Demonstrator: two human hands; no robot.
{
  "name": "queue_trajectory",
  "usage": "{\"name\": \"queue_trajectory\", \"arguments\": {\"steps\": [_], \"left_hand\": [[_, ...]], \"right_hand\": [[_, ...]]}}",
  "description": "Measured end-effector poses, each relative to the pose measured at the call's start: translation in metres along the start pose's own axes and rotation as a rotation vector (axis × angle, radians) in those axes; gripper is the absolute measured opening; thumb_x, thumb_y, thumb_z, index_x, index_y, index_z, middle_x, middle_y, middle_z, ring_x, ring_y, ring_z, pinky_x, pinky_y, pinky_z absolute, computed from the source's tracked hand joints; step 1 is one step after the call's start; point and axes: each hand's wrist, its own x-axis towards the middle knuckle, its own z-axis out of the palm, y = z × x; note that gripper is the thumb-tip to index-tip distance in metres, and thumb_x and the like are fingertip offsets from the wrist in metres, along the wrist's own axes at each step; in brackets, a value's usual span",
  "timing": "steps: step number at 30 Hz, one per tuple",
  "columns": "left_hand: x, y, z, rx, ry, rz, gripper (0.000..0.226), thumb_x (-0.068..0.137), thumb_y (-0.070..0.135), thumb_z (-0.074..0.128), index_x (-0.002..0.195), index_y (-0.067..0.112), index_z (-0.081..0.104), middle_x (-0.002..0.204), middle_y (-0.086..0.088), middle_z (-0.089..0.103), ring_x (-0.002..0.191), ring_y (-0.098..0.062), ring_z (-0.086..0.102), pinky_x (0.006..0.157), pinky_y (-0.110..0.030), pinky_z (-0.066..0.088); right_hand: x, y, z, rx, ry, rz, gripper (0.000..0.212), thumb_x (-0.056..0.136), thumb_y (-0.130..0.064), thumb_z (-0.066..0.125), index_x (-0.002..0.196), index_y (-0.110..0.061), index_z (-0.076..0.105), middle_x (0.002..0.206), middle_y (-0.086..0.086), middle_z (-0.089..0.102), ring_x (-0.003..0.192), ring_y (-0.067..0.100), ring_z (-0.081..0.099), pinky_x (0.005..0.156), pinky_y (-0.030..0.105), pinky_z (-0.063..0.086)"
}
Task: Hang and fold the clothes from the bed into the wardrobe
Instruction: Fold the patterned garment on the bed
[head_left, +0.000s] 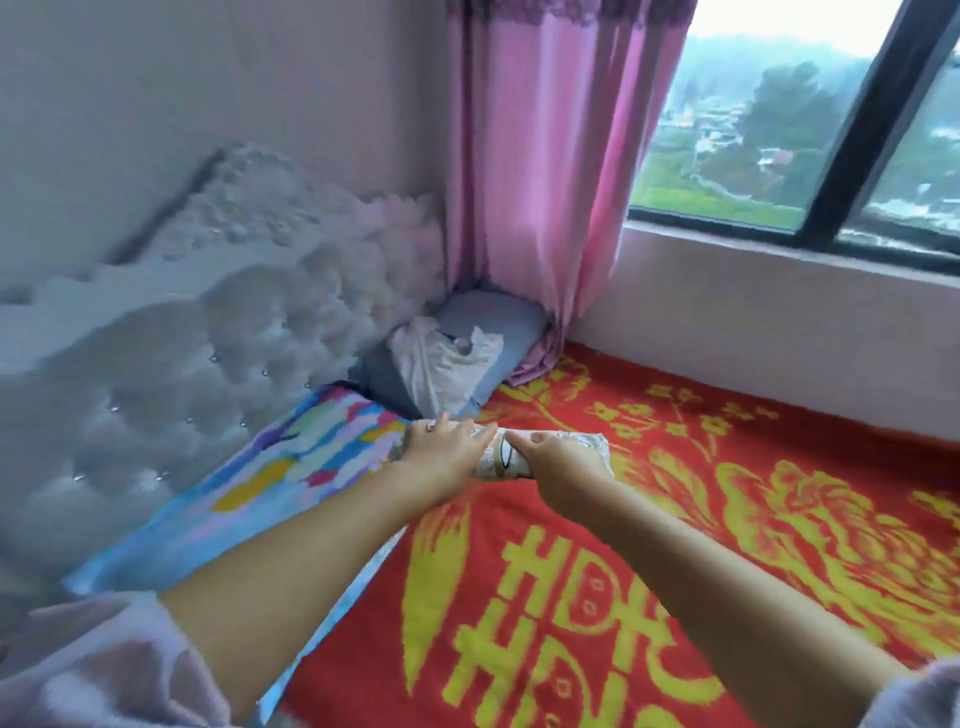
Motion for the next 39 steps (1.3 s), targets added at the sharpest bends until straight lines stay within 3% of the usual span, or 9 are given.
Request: {"name": "queue_trajectory", "arguments": {"steps": [4, 10, 14, 20, 24, 28, 31, 39], "left_hand": [[-0.122, -0.06, 0.018, -0.065, -0.05, -0.299, 0.068, 0.089, 0.004, 0.047, 0.148, 0.027, 0.021, 0.144, -0.002, 0.039, 0.133, -0.032, 0.035, 0.097, -0.047, 0.041], [-0.355, -0.114, 0.052, -0.162, -0.194, -0.741, 0.068, 0.092, 0.008, 0.049, 0.15, 0.024, 0.017, 0.151, -0.009, 0.03, 0.138, -0.042, 0.025, 0.104, -0.061, 0.032], [-0.504, -0.123, 0.067, -0.237, -0.236, -1.012, 0.068, 0.093, 0.003, 0.043, 0.15, 0.026, 0.016, 0.152, -0.011, 0.029, 0.139, -0.044, 0.023, 0.106, -0.061, 0.028], [-0.705, -0.117, 0.102, -0.258, -0.362, -1.273, 0.071, 0.093, 0.001, 0.047, 0.151, 0.021, 0.013, 0.151, -0.009, 0.03, 0.141, -0.039, 0.019, 0.108, -0.061, 0.024], [-0.821, -0.12, 0.134, -0.288, -0.407, -1.376, 0.071, 0.094, 0.01, 0.051, 0.151, 0.024, 0.012, 0.149, -0.01, 0.034, 0.14, -0.039, 0.024, 0.105, -0.057, 0.033], [-0.891, -0.132, 0.154, -0.316, -0.451, -1.398, 0.076, 0.092, 0.005, 0.05, 0.152, 0.027, 0.008, 0.15, -0.011, 0.032, 0.139, -0.038, 0.026, 0.104, -0.057, 0.033], [-0.92, -0.147, 0.175, -0.319, -0.453, -1.402, 0.074, 0.091, 0.003, 0.048, 0.151, 0.028, 0.012, 0.148, -0.01, 0.035, 0.137, -0.037, 0.03, 0.101, -0.054, 0.034], [-0.945, -0.225, 0.282, -0.422, -0.503, -1.307, 0.067, 0.089, 0.003, 0.05, 0.146, 0.021, 0.021, 0.138, -0.011, 0.044, 0.129, -0.036, 0.039, 0.1, -0.052, 0.038]], "right_hand": [[-0.006, -0.114, -0.003, -0.128, 0.051, -0.347, 0.067, 0.09, -0.005, 0.043, 0.148, -0.034, 0.023, 0.133, 0.003, 0.051, 0.118, 0.029, 0.054, 0.089, 0.042, 0.047], [-0.075, -0.317, 0.009, -0.173, 0.066, -0.813, 0.068, 0.091, -0.012, 0.038, 0.146, -0.047, 0.02, 0.135, -0.006, 0.05, 0.122, 0.023, 0.053, 0.096, 0.037, 0.043], [-0.151, -0.441, 0.024, -0.113, 0.001, -1.051, 0.064, 0.09, -0.019, 0.039, 0.141, -0.054, 0.022, 0.142, -0.014, 0.044, 0.123, 0.022, 0.053, 0.1, 0.041, 0.042], [-0.288, -0.598, 0.06, -0.214, 0.018, -1.295, 0.068, 0.093, -0.011, 0.04, 0.146, -0.047, 0.016, 0.137, -0.005, 0.051, 0.122, 0.026, 0.054, 0.096, 0.042, 0.043], [-0.37, -0.684, 0.083, -0.215, -0.041, -1.361, 0.062, 0.096, -0.023, 0.042, 0.147, -0.047, 0.016, 0.142, -0.005, 0.047, 0.126, 0.028, 0.049, 0.101, 0.05, 0.038], [-0.41, -0.749, 0.106, -0.187, -0.077, -1.398, 0.068, 0.09, -0.027, 0.049, 0.144, -0.051, 0.015, 0.138, -0.008, 0.051, 0.122, 0.023, 0.053, 0.091, 0.04, 0.04], [-0.416, -0.788, 0.13, -0.194, -0.17, -1.417, 0.077, 0.085, -0.016, 0.054, 0.145, -0.046, 0.017, 0.137, -0.003, 0.052, 0.122, 0.026, 0.054, 0.097, 0.04, 0.044], [-0.377, -0.878, 0.217, -0.209, -0.344, -1.349, 0.063, 0.09, -0.02, 0.04, 0.145, -0.044, 0.022, 0.141, 0.0, 0.047, 0.126, 0.029, 0.049, 0.104, 0.047, 0.039]]}}
